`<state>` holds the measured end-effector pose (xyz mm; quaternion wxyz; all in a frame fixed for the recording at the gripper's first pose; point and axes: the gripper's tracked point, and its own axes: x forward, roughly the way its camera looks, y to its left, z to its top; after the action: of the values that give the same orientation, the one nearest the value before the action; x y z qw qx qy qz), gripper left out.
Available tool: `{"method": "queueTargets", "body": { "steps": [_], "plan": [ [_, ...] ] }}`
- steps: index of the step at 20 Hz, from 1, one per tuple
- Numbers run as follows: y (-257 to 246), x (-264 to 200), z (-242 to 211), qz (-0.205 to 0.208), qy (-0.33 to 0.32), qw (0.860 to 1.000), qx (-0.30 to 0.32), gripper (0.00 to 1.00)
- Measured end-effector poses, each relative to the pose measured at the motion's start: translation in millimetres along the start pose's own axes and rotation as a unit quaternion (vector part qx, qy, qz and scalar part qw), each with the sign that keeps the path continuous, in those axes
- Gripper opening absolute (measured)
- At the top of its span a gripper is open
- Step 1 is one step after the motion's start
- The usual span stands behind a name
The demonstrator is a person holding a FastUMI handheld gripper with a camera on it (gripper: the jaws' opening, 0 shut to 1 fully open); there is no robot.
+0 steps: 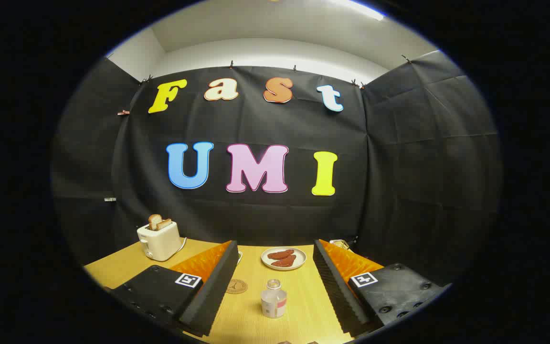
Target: Take the bottle from table, then pour the juice into the cup, finally place the bottle on the coaster
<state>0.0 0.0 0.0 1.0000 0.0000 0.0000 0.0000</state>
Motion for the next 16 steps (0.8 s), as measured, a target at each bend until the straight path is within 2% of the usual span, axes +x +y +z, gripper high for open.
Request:
{"method": "queueTargets", "body": {
  "steps": [16],
  "plan": [
    [5.6,15.4,-21.9,0.034,0.019,0.999,0.001,0.97]
  ]
}}
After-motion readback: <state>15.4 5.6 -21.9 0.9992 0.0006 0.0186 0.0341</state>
